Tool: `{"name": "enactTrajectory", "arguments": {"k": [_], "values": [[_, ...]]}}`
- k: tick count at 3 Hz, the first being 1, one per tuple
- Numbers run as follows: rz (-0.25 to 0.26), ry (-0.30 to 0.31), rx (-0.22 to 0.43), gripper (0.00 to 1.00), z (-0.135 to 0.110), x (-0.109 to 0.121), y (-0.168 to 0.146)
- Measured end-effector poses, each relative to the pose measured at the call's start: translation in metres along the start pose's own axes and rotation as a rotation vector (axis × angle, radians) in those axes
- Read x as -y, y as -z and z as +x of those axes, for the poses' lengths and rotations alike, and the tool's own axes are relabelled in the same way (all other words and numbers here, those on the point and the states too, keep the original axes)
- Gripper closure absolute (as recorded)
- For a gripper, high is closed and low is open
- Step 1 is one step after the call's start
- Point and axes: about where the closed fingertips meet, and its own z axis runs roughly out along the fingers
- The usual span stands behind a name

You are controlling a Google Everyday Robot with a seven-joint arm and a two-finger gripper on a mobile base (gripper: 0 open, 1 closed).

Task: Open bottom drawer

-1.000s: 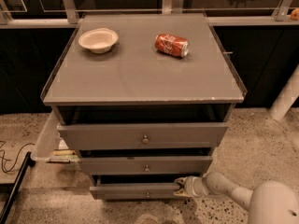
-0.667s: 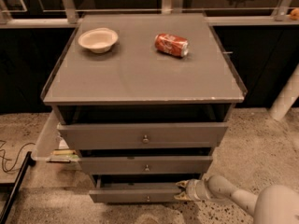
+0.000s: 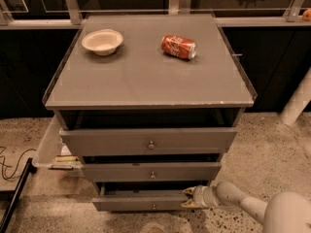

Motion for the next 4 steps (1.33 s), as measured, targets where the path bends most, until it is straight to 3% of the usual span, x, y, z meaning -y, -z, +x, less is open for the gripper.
{"name": "enactTrajectory", "arguments": {"k": [1, 2, 3, 4], "values": [[-0.013, -0.03, 0.002, 0.34, 0.009, -0.006, 0.0], [-0.029, -0.067, 0.002, 0.38, 0.012, -0.019, 0.004], [-0.029, -0.067, 0.002, 0.61, 0.012, -0.019, 0.004], [-0.039, -0.093, -0.006, 0.84, 0.017, -0.036, 0.016]]}}
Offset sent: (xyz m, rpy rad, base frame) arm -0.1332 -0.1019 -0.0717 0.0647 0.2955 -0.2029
